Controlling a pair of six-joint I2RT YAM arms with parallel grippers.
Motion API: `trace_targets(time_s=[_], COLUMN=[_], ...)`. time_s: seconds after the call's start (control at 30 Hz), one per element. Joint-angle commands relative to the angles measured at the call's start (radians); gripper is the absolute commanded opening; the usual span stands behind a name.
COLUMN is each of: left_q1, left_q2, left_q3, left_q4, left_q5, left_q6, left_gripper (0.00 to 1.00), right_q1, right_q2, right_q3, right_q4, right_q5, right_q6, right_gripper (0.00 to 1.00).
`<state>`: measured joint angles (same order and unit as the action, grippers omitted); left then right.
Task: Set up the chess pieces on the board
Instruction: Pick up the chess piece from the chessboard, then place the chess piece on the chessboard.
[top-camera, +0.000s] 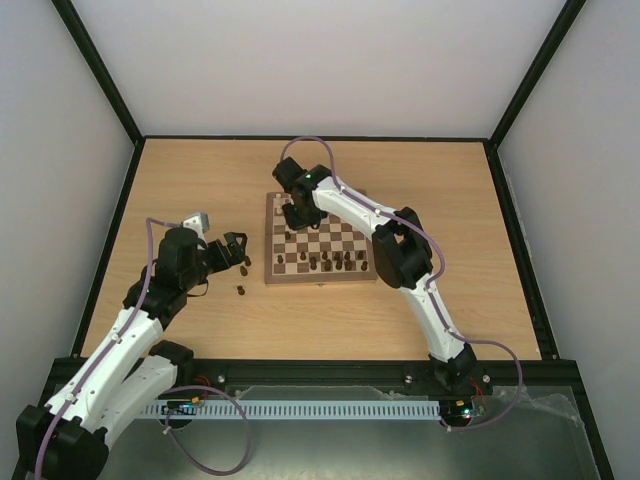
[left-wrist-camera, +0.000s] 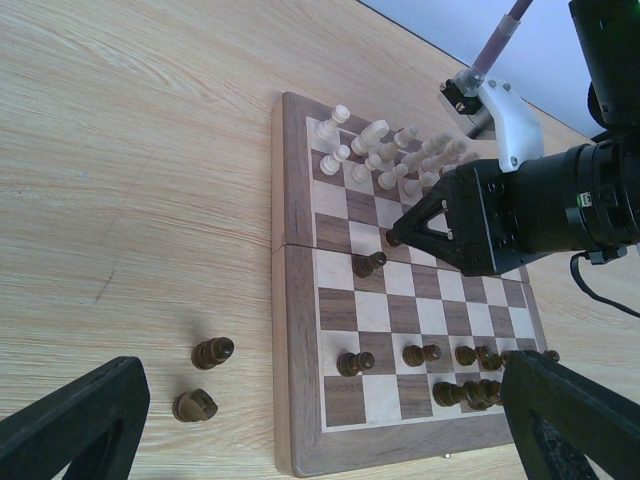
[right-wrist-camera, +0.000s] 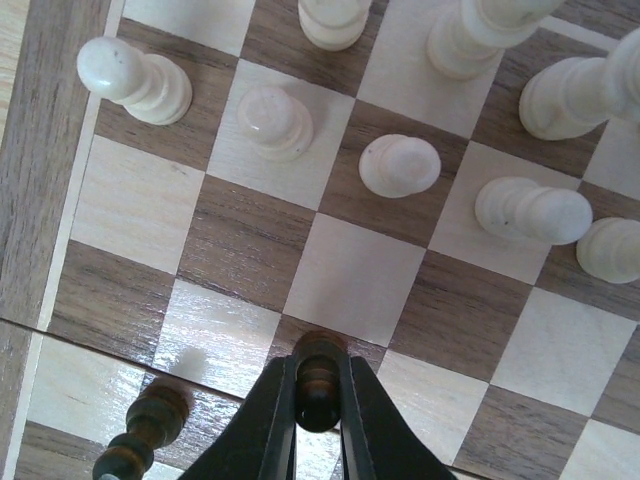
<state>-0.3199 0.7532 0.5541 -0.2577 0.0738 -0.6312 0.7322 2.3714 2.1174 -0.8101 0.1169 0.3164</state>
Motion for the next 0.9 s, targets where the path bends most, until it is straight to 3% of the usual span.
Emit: trace_targets(time_s=[0.0, 0.5, 0.87], left_q1=[0.005, 0.005, 0.004], left_q2=[-0.007, 0.015, 0.014], left_q3=[-0.003, -0.016, -0.020], left_q4=[0.000, 0.028, 0.031], left_q5=[-0.009, 0.019, 0.016], left_q6=[0.005, -0.002, -0.013], left_gripper=[0.99, 0.99, 0.99], right_q1=[-0.001, 0.052, 0.081], right_q2=[-0.013, -0.353, -0.383], right_q3=[0.010, -0.389, -0.507], right_q4=[-0.049, -0.010, 0.044], right_q5=[0.003, 0.033, 0.003], right_q6=[0.000, 0.014, 0.021], right_gripper=[0.07, 0.07, 0.07])
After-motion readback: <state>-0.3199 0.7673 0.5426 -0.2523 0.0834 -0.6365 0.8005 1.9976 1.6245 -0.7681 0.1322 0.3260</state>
